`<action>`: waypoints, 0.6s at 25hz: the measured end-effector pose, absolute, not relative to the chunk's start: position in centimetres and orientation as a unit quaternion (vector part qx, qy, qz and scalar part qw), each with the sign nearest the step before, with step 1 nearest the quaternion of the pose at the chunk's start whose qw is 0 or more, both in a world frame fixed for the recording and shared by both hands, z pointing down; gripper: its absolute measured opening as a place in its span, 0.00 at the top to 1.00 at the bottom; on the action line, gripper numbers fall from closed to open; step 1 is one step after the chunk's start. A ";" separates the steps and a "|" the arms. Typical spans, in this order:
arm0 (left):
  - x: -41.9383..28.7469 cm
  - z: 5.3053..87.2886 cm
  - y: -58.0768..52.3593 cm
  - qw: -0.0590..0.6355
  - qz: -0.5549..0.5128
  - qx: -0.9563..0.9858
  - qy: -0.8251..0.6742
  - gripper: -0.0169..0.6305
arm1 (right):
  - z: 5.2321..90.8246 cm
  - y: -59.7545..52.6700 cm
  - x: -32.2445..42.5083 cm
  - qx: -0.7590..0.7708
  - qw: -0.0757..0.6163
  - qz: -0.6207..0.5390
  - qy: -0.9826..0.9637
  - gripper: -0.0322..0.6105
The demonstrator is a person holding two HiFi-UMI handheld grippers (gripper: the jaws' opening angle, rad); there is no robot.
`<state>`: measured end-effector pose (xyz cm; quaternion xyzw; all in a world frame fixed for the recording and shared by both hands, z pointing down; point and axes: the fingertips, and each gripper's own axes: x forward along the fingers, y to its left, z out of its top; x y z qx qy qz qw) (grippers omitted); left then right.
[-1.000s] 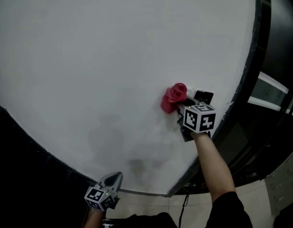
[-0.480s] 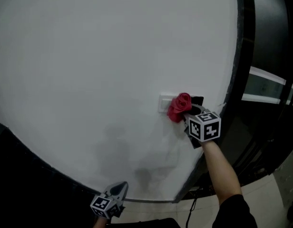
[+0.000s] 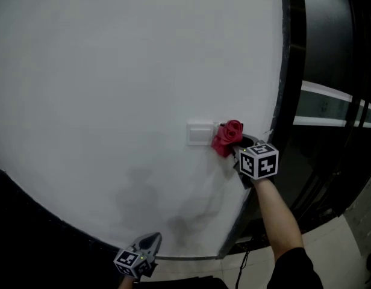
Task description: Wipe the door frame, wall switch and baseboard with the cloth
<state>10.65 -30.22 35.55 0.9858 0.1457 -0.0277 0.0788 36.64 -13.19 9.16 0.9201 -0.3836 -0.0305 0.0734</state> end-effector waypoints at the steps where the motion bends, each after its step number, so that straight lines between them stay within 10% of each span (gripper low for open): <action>1: 10.7 35.6 -30.0 0.079 -0.027 0.985 0.148 0.99 | 9.3 -12.9 36.7 0.921 0.075 -0.031 -0.382 0.85; 15: 11.1 35.6 -29.6 0.080 -0.016 0.985 0.153 0.99 | 9.6 -9.1 37.8 0.931 0.077 -0.030 -0.355 0.85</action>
